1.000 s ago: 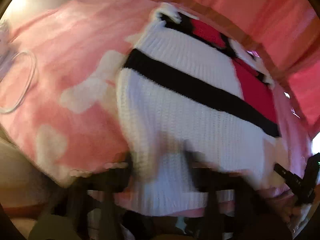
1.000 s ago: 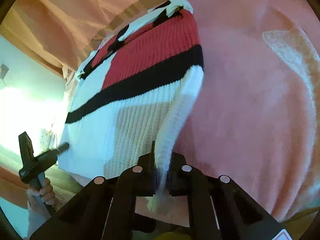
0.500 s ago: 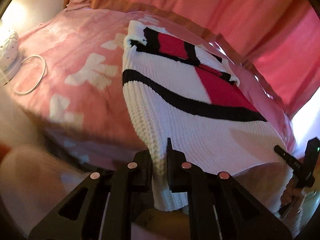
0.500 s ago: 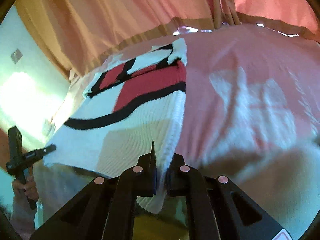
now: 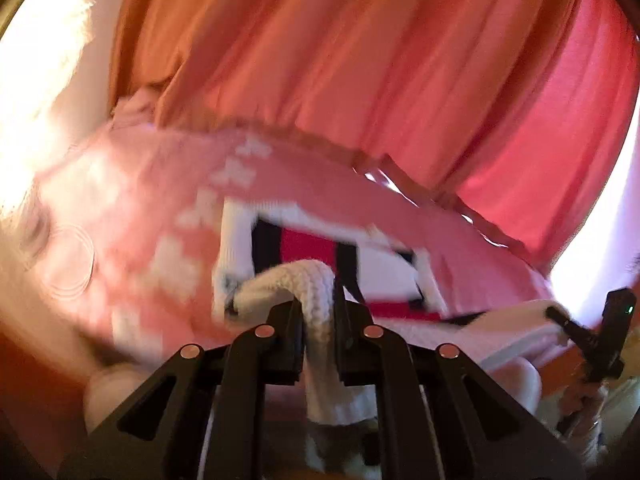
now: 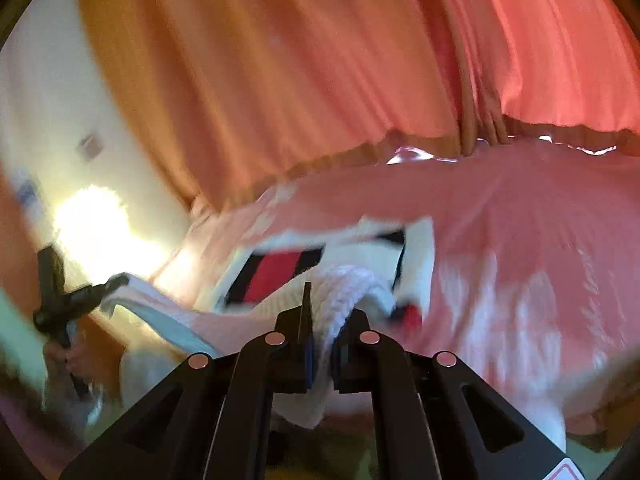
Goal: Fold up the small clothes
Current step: 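Grasp the hem with both tools and lift it toward the collar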
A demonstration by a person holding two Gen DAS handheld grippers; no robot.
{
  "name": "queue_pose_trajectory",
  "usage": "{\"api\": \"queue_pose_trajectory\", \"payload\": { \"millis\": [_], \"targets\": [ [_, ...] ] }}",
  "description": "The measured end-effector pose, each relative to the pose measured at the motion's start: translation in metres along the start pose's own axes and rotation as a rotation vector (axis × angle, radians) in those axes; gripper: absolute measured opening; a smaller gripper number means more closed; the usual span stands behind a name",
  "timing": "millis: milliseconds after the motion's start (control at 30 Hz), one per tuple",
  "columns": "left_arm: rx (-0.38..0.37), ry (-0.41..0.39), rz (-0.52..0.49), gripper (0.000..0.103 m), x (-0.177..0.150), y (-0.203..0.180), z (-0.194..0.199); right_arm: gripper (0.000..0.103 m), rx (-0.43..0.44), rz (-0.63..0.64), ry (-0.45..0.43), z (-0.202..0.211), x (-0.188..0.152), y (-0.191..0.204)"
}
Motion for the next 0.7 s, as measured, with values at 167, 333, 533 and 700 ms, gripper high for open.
{"api": "queue_pose_trajectory", "payload": {
  "millis": [167, 333, 533, 700],
  "targets": [
    [0.11, 0.12, 0.102, 0.011, 0.064, 0.031, -0.121, 0.006, 0.05, -0.252, 0.145, -0.122, 0.067, -0.074],
    [0.238, 0.263, 0.175, 0.011, 0.074, 0.073, -0.236, 0.006, -0.02, -0.347, 0.29, -0.223, 0.085, -0.121],
    [0.202, 0.29, 0.223, 0.015, 0.069, 0.092, -0.265, 0.012, 0.054, -0.413, 0.311, -0.255, 0.084, -0.137],
    [0.18, 0.267, 0.194, 0.021, 0.081, 0.09, -0.269, 0.018, 0.049, -0.36, 0.278, -0.254, 0.091, -0.127]
  ]
}}
Point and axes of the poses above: each gripper's, at about its wrist camera, not at the fingertips, and z roughly against the way its jaws point, y to its left, x to its top, the point moved 9 cm from there along -z, roughly the way its jaws point, and after that the axes turned 13 degrees about y, right-handed, at the moved point
